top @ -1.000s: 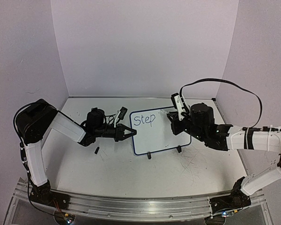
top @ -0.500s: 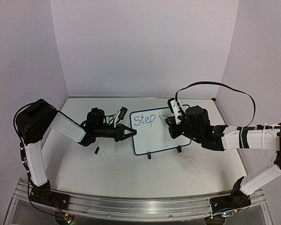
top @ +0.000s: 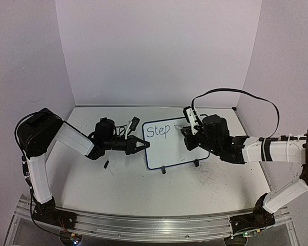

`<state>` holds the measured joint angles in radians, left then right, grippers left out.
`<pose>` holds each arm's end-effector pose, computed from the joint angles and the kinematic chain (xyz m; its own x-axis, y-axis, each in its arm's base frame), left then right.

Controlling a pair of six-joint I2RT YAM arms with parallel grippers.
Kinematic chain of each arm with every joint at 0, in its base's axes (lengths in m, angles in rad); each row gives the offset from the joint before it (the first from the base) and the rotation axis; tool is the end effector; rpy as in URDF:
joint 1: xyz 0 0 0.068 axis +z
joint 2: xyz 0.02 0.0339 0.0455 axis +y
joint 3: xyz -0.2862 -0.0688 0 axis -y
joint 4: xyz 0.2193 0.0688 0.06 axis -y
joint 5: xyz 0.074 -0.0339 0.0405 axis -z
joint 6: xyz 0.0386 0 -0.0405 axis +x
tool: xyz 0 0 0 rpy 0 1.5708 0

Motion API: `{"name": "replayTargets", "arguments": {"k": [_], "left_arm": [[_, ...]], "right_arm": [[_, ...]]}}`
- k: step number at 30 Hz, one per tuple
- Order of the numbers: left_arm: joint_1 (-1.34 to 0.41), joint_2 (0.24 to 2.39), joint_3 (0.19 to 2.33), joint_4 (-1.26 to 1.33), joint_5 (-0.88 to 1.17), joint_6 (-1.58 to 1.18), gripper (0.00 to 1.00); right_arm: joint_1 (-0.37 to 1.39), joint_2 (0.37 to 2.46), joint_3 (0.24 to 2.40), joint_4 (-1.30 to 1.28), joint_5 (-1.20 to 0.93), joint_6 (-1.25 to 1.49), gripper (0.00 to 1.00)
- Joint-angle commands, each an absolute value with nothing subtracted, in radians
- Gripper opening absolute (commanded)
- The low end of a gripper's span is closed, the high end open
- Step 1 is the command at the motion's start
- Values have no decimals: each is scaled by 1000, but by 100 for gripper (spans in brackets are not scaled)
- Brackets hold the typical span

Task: Write a sentence on the whiteboard

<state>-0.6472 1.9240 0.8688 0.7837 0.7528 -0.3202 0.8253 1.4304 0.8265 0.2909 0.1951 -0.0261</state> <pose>0.2854 -0.2488 0.1934 -0.5070 0.0952 -0.8567 0.8491 0.2266 -0.4773 0.2097 0.2161 0.2873 -0.1933 -0.2471 -0.9495 -0.6009 0.7948 -0.0845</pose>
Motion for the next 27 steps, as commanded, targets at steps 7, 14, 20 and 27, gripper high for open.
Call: {"name": "replayTargets", "arguments": {"k": [7,14,20,27], "left_arm": [[-637,1922,872,689,701,-284,0],[-637,1920,868,688,700,-283,0],[-636,1917,866,689,697,-282,0],[-637,1915,866,689,697,-284,0]], "right_arm": [[825,1442,864,291,237,-11,0],[831,1431,845,274,233,-8,0],[837,1428,833,269,225,15,0],[846,1420,819,260,225,32,0]]}}
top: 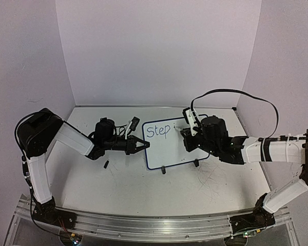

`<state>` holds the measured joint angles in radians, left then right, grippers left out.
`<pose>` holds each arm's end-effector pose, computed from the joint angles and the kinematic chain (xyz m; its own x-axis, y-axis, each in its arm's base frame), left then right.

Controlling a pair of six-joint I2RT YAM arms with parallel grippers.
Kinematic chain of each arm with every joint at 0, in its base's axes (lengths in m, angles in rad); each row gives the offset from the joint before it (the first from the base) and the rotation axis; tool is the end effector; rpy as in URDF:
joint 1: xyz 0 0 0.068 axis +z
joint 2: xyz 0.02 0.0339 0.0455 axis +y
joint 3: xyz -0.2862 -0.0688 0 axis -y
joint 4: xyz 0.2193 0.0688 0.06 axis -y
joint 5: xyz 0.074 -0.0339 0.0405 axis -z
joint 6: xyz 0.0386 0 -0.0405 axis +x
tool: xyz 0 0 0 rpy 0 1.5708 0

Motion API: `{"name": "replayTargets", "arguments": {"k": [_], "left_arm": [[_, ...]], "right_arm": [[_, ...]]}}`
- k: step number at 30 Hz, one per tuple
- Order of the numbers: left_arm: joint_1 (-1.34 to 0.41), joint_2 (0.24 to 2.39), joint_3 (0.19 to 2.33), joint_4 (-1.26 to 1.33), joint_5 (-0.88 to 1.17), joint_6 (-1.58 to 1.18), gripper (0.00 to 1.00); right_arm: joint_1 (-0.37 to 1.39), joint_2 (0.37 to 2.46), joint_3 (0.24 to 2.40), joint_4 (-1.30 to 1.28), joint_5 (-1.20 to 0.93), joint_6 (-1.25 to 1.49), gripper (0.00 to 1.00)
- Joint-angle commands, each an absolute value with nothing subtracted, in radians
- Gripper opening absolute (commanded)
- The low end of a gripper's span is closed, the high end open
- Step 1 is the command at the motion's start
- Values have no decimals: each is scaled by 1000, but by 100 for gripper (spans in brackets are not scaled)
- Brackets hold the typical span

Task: Write a sentence on the whiteboard

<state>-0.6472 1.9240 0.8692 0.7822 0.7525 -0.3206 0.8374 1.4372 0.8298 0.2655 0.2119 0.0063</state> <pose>0.2855 -0.2488 0.1934 -0.5080 0.0956 -0.8560 0.8484 0.2272 -0.4781 0.2078 0.2185 0.2838 -0.2282 -0.2440 -0.9425 -0.5922 0.8032 -0.0646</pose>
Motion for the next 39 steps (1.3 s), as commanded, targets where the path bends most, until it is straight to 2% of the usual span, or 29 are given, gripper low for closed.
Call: {"name": "replayTargets", "arguments": {"k": [1,16,25,39], "left_arm": [[-637,1916,867,688,697,-284,0],[-637,1911,861,687,697,-285,0],[-637,1912,864,686,696,-286,0],[-637,1917,869,681,698,-285,0]], "right_arm": [[847,1419,816,259,224,34,0],[865,1420,806,256,221,47,0],[855,1320,805,311,231,34,0],[834,1387,835,308,239,26,0]]}}
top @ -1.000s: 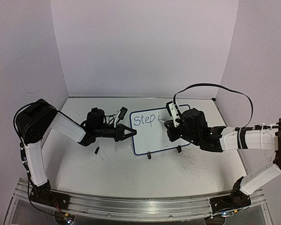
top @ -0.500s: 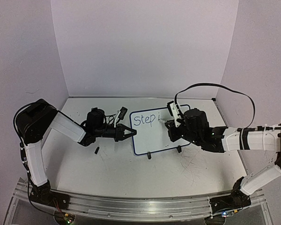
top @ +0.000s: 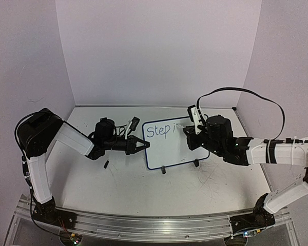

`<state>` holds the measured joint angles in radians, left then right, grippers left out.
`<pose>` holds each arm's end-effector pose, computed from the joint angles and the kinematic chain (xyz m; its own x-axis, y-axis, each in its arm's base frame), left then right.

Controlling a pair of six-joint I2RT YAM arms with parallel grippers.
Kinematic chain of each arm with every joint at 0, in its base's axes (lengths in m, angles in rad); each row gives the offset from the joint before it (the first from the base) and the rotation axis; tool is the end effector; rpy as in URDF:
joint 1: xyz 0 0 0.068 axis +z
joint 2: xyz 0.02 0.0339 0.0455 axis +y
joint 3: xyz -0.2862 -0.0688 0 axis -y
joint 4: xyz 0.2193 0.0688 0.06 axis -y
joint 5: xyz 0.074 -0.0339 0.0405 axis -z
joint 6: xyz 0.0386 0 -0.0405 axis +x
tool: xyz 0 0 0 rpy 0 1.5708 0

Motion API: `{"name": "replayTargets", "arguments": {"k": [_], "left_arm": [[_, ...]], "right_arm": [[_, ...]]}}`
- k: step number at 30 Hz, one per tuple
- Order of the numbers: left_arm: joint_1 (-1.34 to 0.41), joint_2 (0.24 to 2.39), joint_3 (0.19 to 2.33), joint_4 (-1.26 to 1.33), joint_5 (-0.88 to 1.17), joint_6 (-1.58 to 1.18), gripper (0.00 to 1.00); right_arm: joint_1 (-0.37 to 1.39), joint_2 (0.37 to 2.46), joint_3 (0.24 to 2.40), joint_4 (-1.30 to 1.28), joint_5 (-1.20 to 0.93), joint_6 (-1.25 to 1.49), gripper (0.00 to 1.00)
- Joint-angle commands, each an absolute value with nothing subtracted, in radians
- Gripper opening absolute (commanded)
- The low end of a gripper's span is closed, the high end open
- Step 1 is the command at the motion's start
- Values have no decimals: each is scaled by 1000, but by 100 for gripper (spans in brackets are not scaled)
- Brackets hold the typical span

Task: Write a sentence on the whiteboard

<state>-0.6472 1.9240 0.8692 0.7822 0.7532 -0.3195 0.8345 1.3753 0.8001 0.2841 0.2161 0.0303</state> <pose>0.2855 -0.2488 0.1934 -0.5071 0.0961 -0.8565 0.8491 0.2264 -0.4773 0.1996 0.2079 0.2932 -0.2104 -0.1881 -0.9594 -0.5797 0.8142 -0.0325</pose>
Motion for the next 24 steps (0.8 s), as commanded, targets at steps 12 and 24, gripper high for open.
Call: {"name": "replayTargets", "arguments": {"k": [12,24], "left_arm": [[-637,1917,870,680,700,-284,0],[-637,1921,876,677,703,-281,0]], "right_arm": [[831,1411,848,308,261,20,0],[831,1425,856,308,258,17,0]]}}
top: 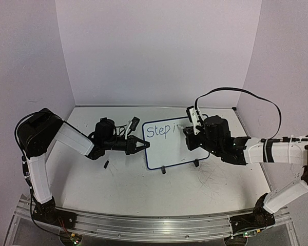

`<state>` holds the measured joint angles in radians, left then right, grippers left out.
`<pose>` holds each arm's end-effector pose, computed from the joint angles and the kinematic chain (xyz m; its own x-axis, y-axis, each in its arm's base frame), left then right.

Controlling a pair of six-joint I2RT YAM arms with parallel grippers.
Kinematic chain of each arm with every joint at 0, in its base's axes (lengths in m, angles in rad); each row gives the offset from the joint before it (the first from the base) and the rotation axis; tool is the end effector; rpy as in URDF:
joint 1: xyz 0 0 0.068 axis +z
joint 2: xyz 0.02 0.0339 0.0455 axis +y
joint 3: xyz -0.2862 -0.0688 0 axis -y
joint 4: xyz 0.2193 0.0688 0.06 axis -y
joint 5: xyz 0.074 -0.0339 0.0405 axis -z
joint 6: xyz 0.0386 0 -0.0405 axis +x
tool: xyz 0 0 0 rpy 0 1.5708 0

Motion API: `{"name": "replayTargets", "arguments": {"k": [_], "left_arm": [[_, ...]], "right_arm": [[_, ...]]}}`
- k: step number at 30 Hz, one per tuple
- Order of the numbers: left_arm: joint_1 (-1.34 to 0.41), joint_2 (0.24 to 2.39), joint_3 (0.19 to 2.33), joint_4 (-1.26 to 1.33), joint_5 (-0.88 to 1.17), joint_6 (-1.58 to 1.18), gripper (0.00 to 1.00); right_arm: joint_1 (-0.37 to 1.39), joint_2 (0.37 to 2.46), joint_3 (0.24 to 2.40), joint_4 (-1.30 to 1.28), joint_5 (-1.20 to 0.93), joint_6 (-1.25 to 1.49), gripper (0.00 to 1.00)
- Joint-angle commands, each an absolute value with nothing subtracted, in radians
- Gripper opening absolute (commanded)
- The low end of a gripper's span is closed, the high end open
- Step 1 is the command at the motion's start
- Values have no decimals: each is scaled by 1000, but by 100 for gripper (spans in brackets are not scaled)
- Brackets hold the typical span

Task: Write a sentence on the whiteboard

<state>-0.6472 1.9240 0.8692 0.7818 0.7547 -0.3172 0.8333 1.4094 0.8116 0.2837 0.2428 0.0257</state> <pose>0.2854 -0.2488 0.1934 -0.5055 0.0973 -0.8573 0.8503 0.2249 -0.4759 0.2053 0.2121 0.2877 -0.2222 -0.2075 -0.9527 -0.5592 0.8276 -0.0498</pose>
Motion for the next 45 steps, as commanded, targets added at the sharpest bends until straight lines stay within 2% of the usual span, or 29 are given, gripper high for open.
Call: {"name": "replayTargets", "arguments": {"k": [1,45], "left_arm": [[-637,1922,876,677,703,-281,0],[-637,1917,875,668,696,-278,0]], "right_arm": [[830,1426,857,308,259,17,0],[852,1409,797,256,236,72,0]]}}
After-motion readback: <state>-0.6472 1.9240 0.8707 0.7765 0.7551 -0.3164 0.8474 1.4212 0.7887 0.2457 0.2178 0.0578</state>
